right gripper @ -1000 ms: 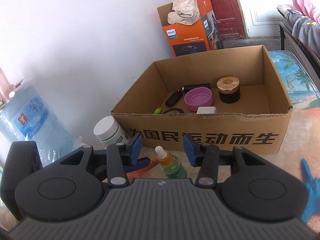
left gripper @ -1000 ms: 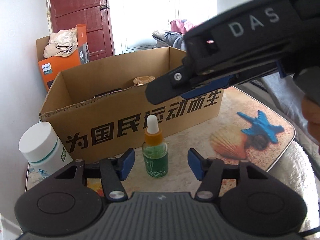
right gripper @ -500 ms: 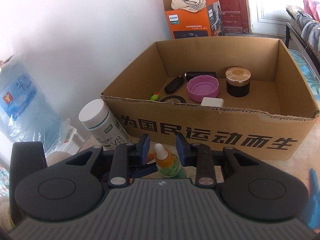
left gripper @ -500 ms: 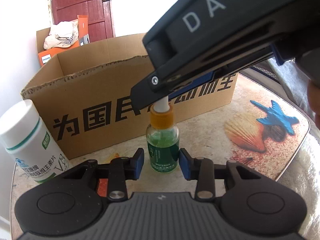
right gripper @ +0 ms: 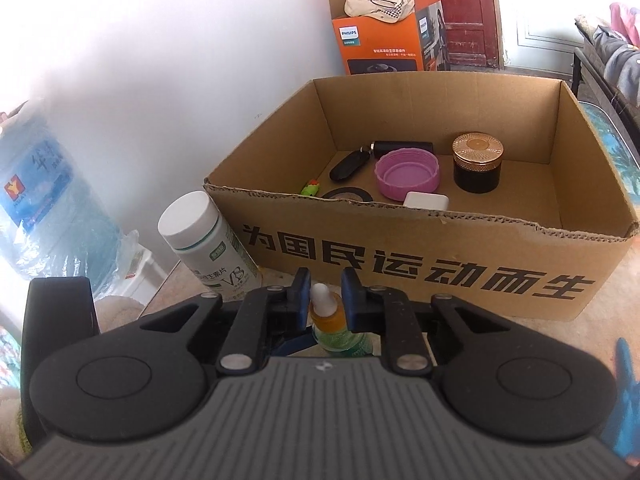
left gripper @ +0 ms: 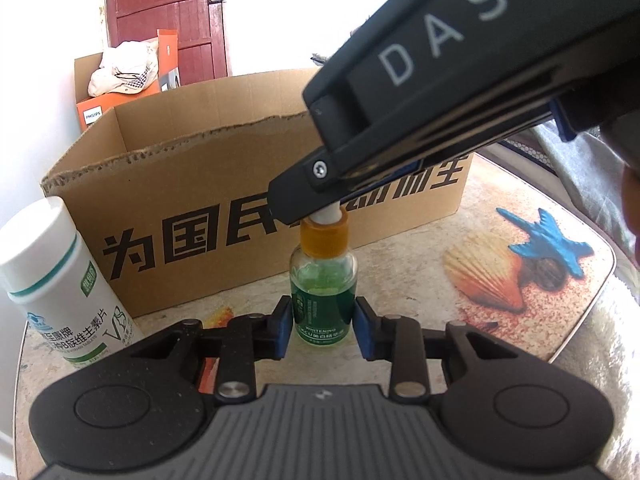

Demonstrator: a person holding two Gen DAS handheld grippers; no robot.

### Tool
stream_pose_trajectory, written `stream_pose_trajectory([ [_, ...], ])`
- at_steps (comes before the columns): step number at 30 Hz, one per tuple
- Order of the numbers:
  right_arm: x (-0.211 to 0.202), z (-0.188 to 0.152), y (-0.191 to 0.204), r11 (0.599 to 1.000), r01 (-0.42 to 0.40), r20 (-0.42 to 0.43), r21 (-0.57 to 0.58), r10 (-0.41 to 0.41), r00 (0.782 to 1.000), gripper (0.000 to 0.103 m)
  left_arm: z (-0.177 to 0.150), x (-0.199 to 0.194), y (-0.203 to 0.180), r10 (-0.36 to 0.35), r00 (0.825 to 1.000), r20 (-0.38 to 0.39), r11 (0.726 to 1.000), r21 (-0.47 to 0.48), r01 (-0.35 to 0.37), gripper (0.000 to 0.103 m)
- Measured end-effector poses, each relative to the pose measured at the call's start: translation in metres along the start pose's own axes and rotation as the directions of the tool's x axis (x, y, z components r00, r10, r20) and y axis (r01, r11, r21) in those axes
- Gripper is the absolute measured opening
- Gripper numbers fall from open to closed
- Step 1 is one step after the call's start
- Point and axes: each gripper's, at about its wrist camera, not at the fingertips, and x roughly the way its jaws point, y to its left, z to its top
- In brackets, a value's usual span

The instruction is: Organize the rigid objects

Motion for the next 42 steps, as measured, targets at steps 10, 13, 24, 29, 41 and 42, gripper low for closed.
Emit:
stream_pose_trajectory([
  [10, -0.066, 0.035, 0.019, 0.997, -0.051, 0.152, -0.064, 0.060, 0.986, 0.015, 0.047, -0.053, -0.004, 0.016, 0.995, 0.096, 1.000, -0.019, -0.014, 0.033],
  [13, -0.083, 0.056, 0.016, 0.994, -0.067, 0.200, -0.082, 0.082, 0.976, 0.015, 0.074, -0.063, -0.002, 0.008, 0.993, 0.120, 0.999, -0.036, -0.004, 0.033],
  [24, -0.067, 0.157, -0.081, 0.996, -0.085, 0.180, 0.041, 0.076, 0.981, 0.011, 0.178, 0.010, -0.001, -0.093, 0.994, 0.052, 0.990, -0.103, 0.098, 0.033],
  [29, -0.031, 0.176, -0.138, 0.989, -0.077, 0.121, 0.124, 0.062, 0.991, 0.011, 0.204, 0.075, -0.003, -0.115, 0.992, -0.049, 0.987, -0.119, 0.108, 0.033],
  [41, 0.054, 0.183, -0.223, 0.959, -0.116, 0.041, 0.257, 0.109, 0.993, 0.011, 0.232, 0.180, 0.003, -0.110, 0.958, -0.264, 0.985, -0.161, 0.069, 0.033],
  [42, 0.060, 0.182, -0.227, 0.958, -0.116, 0.035, 0.262, 0.111, 0.993, 0.011, 0.232, 0.185, 0.003, -0.109, 0.954, -0.279, 0.985, -0.162, 0.065, 0.033],
])
